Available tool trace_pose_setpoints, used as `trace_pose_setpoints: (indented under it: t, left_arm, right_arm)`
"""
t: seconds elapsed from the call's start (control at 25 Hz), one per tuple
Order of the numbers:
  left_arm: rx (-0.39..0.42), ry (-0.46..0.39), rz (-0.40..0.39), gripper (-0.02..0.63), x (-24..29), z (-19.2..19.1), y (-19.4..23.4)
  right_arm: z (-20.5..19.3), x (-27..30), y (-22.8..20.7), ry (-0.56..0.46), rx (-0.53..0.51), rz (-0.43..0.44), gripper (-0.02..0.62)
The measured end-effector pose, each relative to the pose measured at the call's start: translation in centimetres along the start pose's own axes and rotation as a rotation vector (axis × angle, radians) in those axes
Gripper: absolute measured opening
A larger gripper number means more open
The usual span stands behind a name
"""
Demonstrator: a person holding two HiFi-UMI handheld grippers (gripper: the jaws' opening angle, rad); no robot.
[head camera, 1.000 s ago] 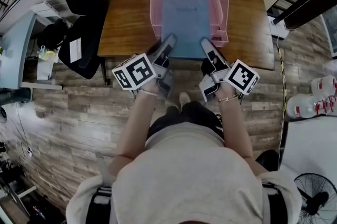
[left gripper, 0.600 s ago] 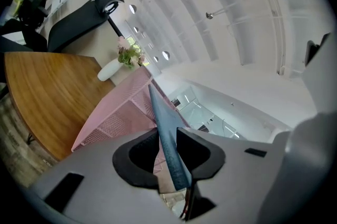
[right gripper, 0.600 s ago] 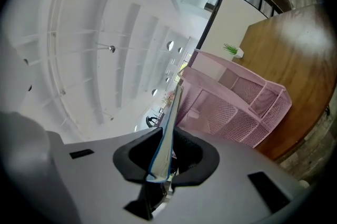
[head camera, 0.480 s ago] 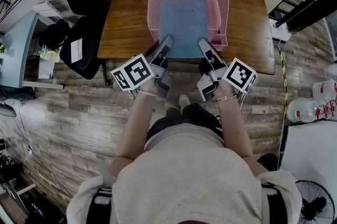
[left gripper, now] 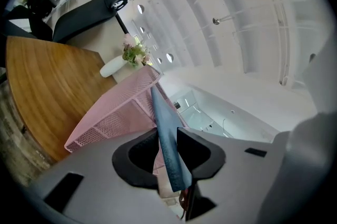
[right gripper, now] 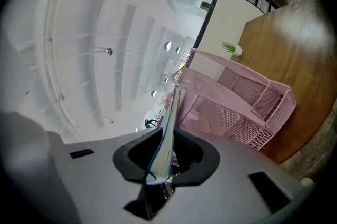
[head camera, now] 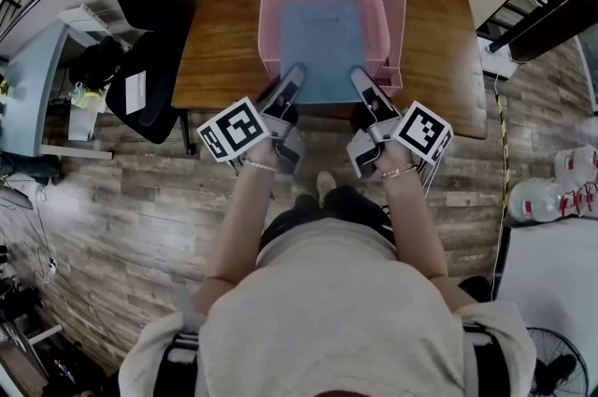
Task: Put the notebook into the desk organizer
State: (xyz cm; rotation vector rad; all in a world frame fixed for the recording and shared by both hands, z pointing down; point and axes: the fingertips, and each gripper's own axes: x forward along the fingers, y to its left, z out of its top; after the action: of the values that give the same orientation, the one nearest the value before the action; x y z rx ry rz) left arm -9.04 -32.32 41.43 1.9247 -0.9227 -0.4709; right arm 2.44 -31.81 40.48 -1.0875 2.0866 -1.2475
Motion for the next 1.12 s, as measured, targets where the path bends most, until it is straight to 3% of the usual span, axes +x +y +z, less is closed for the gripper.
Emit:
trace_pose_setpoints:
  t: [0.12,0.64,0.76,0.92,1.12]
  left_arm:
    - [-0.022,-0.018,-0.015,0.107,0.0,0.1,0.0]
    - [-0.040,-0.060,-0.046,0.141,0.8,0.9,0.4]
    - [-0.019,-0.053,-0.041,0.146,0.8,0.8,0.3]
    - [0.067,-0.026,-0.041,0.183,0.6,0.6,-0.3]
    - [0.130,-0.014,-0.032,0.224,-0.4,0.3,-0.7]
  right_arm:
    - [0.0,0.0,-0.2,-0.008,0.015,-0.017,0.066]
    - [0.7,1.5,-0.1,-0.034,0.030,0.051,0.098]
    - [0.6,1.4,0.2,-0.027,-0.005,0.054,0.117]
    - [0.2,1.1,-0.1,-0.004,-0.048,0.026,0.171]
    - [-0.3,0.4,0.1,-0.005,-0.097,0.012,0.179]
